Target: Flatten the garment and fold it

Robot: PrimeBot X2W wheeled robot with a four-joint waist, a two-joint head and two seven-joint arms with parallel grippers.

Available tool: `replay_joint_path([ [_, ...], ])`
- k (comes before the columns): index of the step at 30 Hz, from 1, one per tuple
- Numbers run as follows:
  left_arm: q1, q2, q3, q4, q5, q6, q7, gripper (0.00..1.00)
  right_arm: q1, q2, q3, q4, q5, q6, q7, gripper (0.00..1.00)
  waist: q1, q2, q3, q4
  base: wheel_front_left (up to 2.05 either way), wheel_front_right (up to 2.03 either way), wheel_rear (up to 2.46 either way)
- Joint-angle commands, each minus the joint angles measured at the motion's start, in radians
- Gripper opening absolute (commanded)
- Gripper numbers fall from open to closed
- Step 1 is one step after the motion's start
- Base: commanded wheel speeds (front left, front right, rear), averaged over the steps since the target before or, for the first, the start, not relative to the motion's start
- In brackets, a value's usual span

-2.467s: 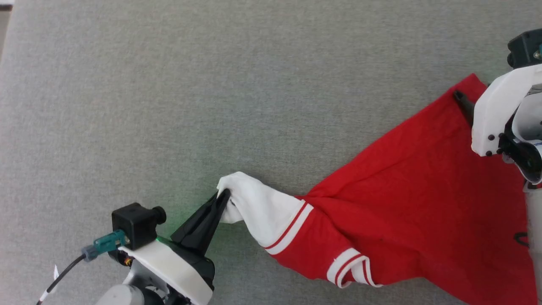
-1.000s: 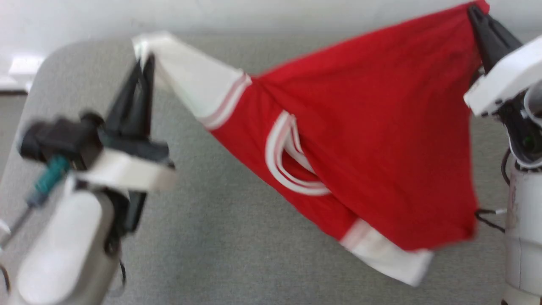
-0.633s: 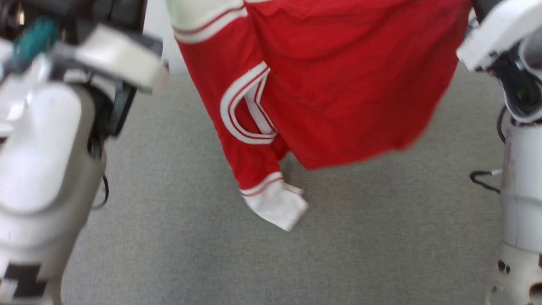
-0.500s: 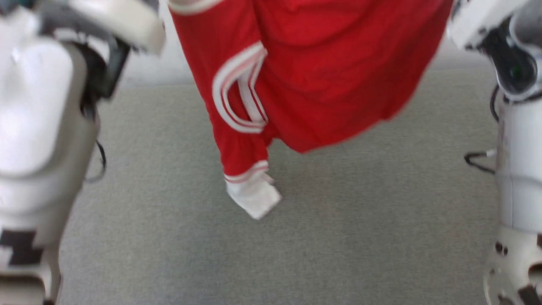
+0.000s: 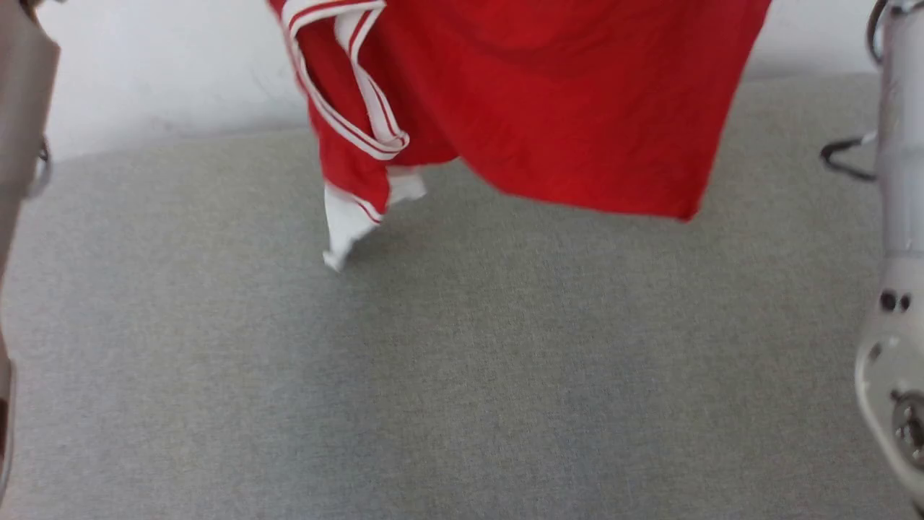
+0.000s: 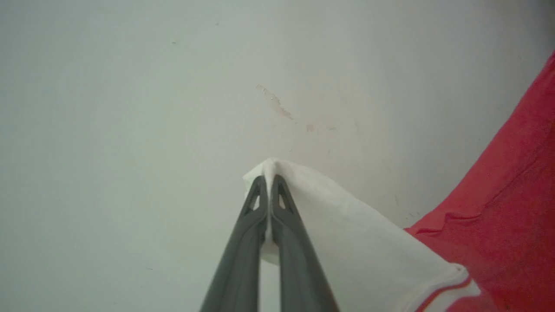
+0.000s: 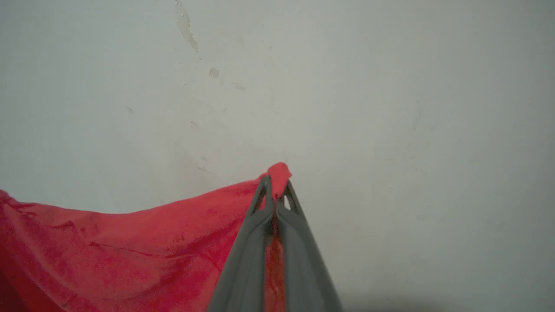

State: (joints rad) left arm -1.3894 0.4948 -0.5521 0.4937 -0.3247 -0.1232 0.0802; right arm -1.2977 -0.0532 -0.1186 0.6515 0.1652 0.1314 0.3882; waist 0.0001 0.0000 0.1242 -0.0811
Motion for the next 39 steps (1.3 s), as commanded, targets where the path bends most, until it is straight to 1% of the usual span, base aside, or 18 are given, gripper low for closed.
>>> replay_joint_path([
  [1,-0.038,0.004,-0.017,0.016,-0.016,-0.005,-0.015,0.00,-0.044,0.003,-0.011,0.029,-0.021,-0.001,-0.015,0.00,-0.0001,0.0000,0.049,-0.016,0.00,0.00,0.00],
  [5,-0.114,0.011,-0.062,0.044,-0.060,-0.007,-0.038,0.00,-0.124,0.003,-0.036,0.083,-0.063,-0.001,-0.039,0.00,-0.0001,0.0000,0.116,-0.023,0.00,0.00,0.00],
  [9,-0.206,0.022,-0.074,0.059,-0.083,-0.007,-0.069,0.00,-0.198,0.003,-0.057,0.103,-0.095,-0.001,-0.067,0.00,-0.0001,0.0000,0.218,-0.031,0.00,0.00,0.00],
  [13,-0.302,0.029,-0.077,0.075,-0.060,-0.007,-0.126,0.00,-0.276,0.003,-0.090,0.094,-0.157,-0.001,-0.117,0.00,-0.0001,0.0000,0.332,-0.039,0.00,0.00,0.00],
  [14,-0.302,0.029,-0.077,0.075,-0.060,-0.007,-0.126,0.00,-0.276,0.003,-0.090,0.094,-0.157,-0.001,-0.117,0.00,-0.0001,0.0000,0.332,-0.039,0.00,0.00,0.00],
  [15,-0.322,0.028,-0.075,0.083,-0.053,-0.006,-0.143,0.00,-0.293,0.003,-0.099,0.092,-0.171,-0.001,-0.134,0.00,-0.0001,0.0000,0.356,-0.040,0.00,0.00,0.00],
  [19,-0.389,0.010,-0.071,0.115,-0.033,0.006,-0.205,0.00,-0.357,0.003,-0.129,0.093,-0.236,-0.001,-0.202,0.00,-0.0001,0.0000,0.445,-0.039,0.00,0.00,0.00],
  [24,-0.436,-0.011,-0.075,0.143,-0.001,0.029,-0.292,0.00,-0.400,0.003,-0.145,0.096,-0.316,-0.001,-0.299,0.00,-0.0001,0.0000,0.535,-0.020,0.00,0.00,0.00],
  [29,-0.447,-0.026,-0.074,0.120,0.028,0.035,-0.338,0.00,-0.422,-0.009,-0.153,0.081,-0.416,-0.001,-0.411,0.00,-0.0001,0.0000,0.606,0.010,0.00,0.00,0.00],
  [32,-0.427,-0.029,-0.055,0.046,0.050,0.042,-0.341,0.00,-0.436,-0.040,-0.123,0.066,-0.482,-0.001,-0.494,0.00,-0.0001,0.0000,0.645,0.030,0.00,0.00,0.00],
  [35,-0.377,-0.014,-0.045,-0.021,0.071,0.032,-0.342,0.00,-0.446,-0.060,-0.106,0.066,-0.522,-0.001,-0.549,0.00,-0.0001,0.0000,0.677,0.043,0.00,0.00,0.00],
  [39,-0.296,0.003,-0.025,-0.084,0.075,0.016,-0.342,0.00,-0.433,-0.072,-0.059,0.102,-0.542,-0.001,-0.589,0.00,-0.0001,0.0000,0.694,0.048,0.00,0.00,0.00],
])
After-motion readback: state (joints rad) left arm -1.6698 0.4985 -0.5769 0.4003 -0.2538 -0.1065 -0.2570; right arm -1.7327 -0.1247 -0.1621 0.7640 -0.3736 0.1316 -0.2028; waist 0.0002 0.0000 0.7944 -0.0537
